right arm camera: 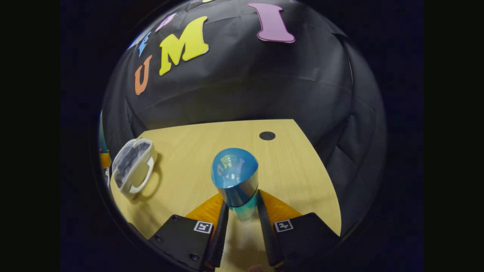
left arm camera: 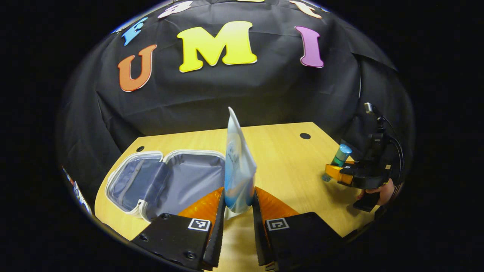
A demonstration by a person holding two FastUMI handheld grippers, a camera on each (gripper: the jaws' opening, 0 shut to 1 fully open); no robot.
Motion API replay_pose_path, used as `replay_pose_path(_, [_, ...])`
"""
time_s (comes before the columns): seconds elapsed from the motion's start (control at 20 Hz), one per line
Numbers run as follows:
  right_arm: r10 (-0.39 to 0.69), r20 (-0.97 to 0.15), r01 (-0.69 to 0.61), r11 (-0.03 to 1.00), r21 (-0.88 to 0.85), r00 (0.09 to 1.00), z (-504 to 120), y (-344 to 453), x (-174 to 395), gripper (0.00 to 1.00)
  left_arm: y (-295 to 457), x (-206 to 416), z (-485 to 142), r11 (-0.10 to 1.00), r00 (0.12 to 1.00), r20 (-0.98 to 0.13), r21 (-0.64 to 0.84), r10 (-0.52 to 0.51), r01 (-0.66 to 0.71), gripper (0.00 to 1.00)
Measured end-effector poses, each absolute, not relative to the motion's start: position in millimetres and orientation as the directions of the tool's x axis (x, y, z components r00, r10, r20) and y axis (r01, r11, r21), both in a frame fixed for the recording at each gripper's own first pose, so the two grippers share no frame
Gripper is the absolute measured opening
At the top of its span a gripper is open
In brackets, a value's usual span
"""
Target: First open the suitcase, pack the skin care products into it, and then close the suitcase.
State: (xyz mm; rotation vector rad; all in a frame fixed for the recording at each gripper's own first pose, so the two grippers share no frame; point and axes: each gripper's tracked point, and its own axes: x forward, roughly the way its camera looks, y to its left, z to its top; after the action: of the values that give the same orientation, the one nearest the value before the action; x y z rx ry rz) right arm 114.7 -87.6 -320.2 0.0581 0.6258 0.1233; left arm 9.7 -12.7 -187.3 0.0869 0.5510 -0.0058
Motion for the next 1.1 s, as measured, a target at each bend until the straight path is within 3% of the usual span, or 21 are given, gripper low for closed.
replay_pose_path(0.35, [0.181, -0.608, -0.134, 0.983, 0.122, 0.773, -274, -72, 69, 0.34, 85, 13, -205, 0.991, 0.825, -0.564, 0.123, 0.031, 0.047, 0.39])
replay_pose_path(0.4, [0.191, -0.605, -0.14, 0.982, 0.131, 0.773, -258, -68, 60, 0.34, 100, 16, -215, 0.991, 0.814, -0.58, 0.125, 0.034, 0.049, 0.47])
replay_pose_path(0.45, [0.195, -0.601, -0.142, 0.981, 0.135, 0.775, -245, -65, 49, 0.34, 113, 19, -227, 0.992, 0.799, -0.6, 0.115, 0.029, 0.051, 0.39])
replay_pose_path(0.5, [0.195, -0.598, -0.14, 0.981, 0.138, 0.778, -229, -61, 38, 0.34, 122, 23, -243, 0.994, 0.778, -0.628, 0.095, 0.014, 0.059, 0.4])
replay_pose_path(0.7, [0.177, -0.578, -0.099, 0.981, 0.165, 0.797, -181, -47, 7, 0.34, 142, 25, -304, 0.997, 0.67, -0.742, 0.026, -0.029, 0.072, 0.4])
replay_pose_path(1.0, [0.127, -0.574, -0.019, 0.982, 0.19, 0.809, -163, -36, -6, 0.34, 151, 28, -337, 0.998, 0.571, -0.82, 0.002, -0.034, 0.063, 0.4])
replay_pose_path(1.05, [0.125, -0.571, -0.019, 0.982, 0.188, 0.811, -161, -32, -7, 0.34, 151, 32, -336, 0.998, 0.575, -0.818, 0.009, -0.031, 0.066, 0.47])
replay_pose_path(1.1, [0.126, -0.568, -0.019, 0.981, 0.191, 0.813, -159, -29, -7, 0.34, 152, 34, -337, 0.998, 0.569, -0.822, 0.013, -0.028, 0.068, 0.41])
